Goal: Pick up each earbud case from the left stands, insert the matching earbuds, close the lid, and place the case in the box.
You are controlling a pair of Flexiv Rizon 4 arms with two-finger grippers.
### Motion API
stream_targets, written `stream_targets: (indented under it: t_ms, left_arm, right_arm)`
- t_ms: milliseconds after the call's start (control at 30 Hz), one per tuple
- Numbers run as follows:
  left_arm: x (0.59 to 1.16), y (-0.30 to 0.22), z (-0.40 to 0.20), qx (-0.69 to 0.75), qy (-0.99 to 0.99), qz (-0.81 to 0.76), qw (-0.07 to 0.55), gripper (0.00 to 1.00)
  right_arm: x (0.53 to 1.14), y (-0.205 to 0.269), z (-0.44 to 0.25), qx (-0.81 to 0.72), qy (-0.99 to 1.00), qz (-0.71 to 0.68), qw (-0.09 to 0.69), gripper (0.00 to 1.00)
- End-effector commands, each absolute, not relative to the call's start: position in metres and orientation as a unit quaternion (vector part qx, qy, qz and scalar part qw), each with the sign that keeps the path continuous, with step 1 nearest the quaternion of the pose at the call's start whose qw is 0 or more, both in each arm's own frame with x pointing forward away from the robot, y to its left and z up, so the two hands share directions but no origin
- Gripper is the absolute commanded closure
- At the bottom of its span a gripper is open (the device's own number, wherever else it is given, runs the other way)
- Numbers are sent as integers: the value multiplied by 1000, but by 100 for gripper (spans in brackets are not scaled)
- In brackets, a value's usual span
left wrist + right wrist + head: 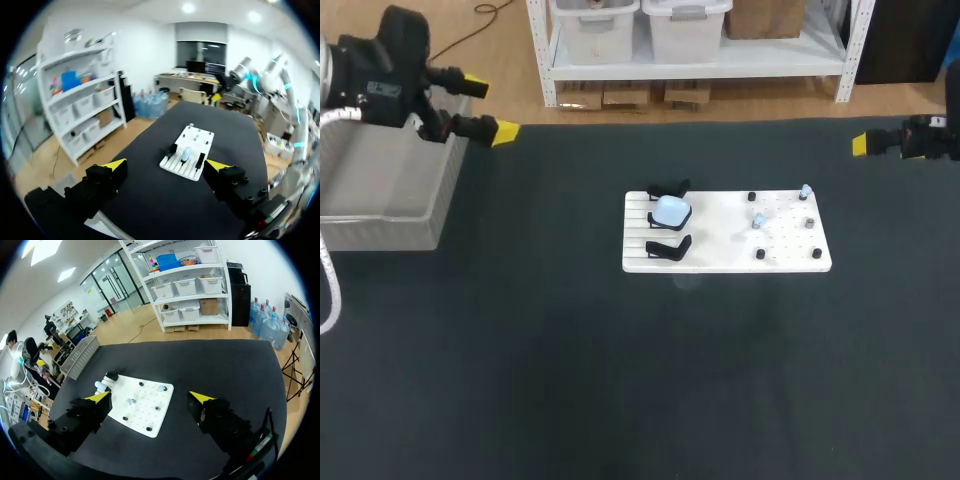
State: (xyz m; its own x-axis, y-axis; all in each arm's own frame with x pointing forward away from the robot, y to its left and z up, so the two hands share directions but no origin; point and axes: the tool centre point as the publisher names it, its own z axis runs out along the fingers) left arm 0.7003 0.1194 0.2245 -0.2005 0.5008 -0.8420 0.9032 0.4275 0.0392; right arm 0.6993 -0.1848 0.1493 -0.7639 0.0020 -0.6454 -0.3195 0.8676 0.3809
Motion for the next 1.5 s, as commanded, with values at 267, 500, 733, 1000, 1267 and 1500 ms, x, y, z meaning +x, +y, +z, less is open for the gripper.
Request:
stream_targets:
  t_ms: [267, 500, 733, 1000, 1267, 1500]
  left_arm:
    - [709, 99, 222, 576, 645, -285, 413, 0]
    - [709, 86, 214, 605, 625, -314, 381, 0]
    - [715, 66, 180, 600, 640, -306, 371, 0]
    - [711, 55, 160, 622, 612, -339, 351, 0]
    - [719, 45, 131, 644, 595, -369, 309, 0]
    - [724, 36, 115, 647, 588, -379, 301, 0]
  right_arm:
    - [699, -185, 150, -88, 908, 242, 332, 0]
    - [699, -185, 150, -88, 908, 242, 332, 0]
    - [699, -185, 150, -88, 908, 242, 332, 0]
    - [699, -185, 150, -88, 908, 242, 332, 0]
    - [699, -185, 150, -88, 908, 242, 332, 0]
    - [699, -185, 150, -88, 908, 242, 332, 0]
